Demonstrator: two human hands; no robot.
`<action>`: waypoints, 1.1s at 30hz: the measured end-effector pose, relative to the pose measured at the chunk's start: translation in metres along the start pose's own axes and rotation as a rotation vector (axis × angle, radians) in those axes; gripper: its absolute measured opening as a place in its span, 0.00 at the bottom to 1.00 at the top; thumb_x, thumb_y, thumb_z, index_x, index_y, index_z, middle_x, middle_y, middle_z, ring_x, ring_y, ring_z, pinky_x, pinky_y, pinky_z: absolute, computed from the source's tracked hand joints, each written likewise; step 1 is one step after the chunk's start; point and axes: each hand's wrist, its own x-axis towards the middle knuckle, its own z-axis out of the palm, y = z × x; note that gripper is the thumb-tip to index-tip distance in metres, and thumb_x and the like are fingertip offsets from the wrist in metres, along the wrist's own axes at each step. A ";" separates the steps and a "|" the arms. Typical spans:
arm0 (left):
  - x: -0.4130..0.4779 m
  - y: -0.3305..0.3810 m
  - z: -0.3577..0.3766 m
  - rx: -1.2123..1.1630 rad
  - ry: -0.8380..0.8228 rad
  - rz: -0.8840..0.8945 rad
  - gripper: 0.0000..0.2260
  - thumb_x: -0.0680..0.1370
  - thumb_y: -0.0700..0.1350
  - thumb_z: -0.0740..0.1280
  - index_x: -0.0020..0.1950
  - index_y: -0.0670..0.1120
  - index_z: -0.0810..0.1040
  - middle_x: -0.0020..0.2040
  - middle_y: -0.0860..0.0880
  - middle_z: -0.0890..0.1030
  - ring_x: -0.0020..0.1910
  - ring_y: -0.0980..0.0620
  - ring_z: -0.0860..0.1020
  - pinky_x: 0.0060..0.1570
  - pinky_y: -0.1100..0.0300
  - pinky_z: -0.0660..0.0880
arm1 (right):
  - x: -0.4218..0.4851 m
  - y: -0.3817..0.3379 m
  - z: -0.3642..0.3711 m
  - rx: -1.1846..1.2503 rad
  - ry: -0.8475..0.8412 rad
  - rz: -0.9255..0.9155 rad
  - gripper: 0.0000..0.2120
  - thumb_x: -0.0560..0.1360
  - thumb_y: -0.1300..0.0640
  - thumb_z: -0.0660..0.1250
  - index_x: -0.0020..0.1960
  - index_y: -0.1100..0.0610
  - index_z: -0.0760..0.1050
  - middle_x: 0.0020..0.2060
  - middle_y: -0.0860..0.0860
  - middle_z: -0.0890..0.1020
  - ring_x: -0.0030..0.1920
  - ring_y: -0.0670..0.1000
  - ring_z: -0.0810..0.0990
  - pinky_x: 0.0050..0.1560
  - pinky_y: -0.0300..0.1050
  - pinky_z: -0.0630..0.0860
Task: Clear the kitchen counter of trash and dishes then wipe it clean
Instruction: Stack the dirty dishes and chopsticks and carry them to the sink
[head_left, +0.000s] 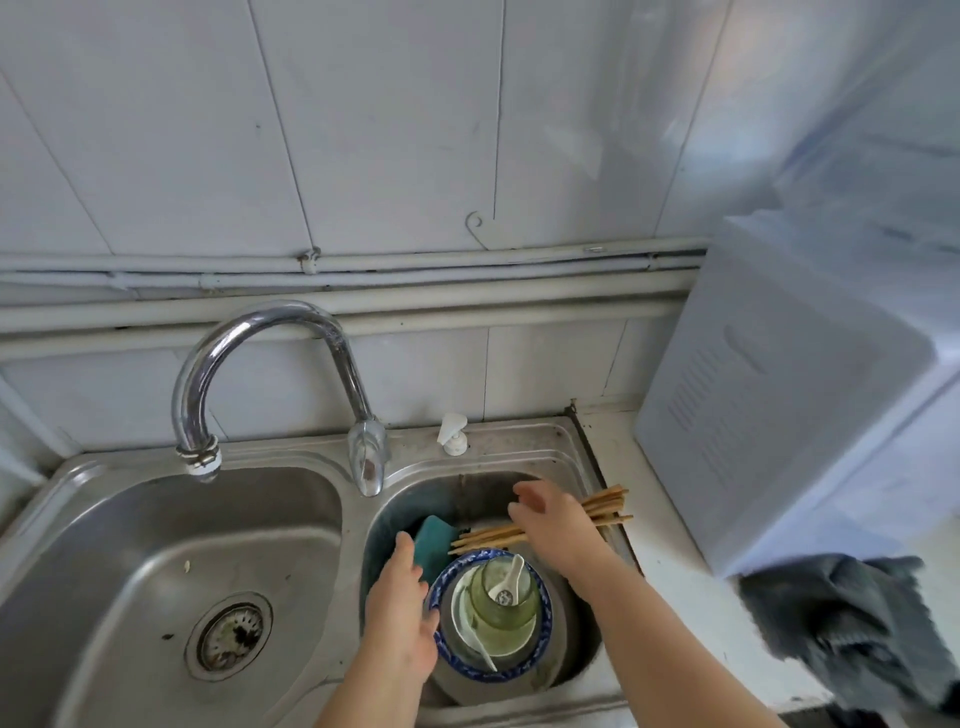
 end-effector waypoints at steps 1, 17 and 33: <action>-0.003 0.001 -0.003 -0.016 -0.009 -0.004 0.26 0.81 0.54 0.60 0.75 0.43 0.62 0.75 0.43 0.64 0.74 0.45 0.62 0.71 0.47 0.61 | -0.008 0.001 0.002 0.081 0.012 0.025 0.21 0.80 0.54 0.60 0.72 0.53 0.66 0.67 0.51 0.74 0.62 0.49 0.73 0.59 0.40 0.68; -0.066 -0.016 0.042 0.092 -0.389 -0.063 0.23 0.83 0.54 0.54 0.75 0.45 0.64 0.72 0.41 0.68 0.73 0.43 0.65 0.71 0.45 0.60 | -0.124 0.056 -0.071 1.232 0.556 0.213 0.08 0.80 0.60 0.61 0.55 0.61 0.77 0.44 0.55 0.82 0.45 0.54 0.80 0.48 0.47 0.76; -0.212 -0.206 0.158 0.335 -0.737 -0.193 0.22 0.83 0.54 0.52 0.75 0.46 0.63 0.75 0.42 0.64 0.75 0.45 0.62 0.71 0.48 0.58 | -0.322 0.225 -0.208 1.473 0.957 0.147 0.13 0.80 0.58 0.60 0.61 0.62 0.75 0.53 0.58 0.82 0.52 0.55 0.81 0.47 0.48 0.77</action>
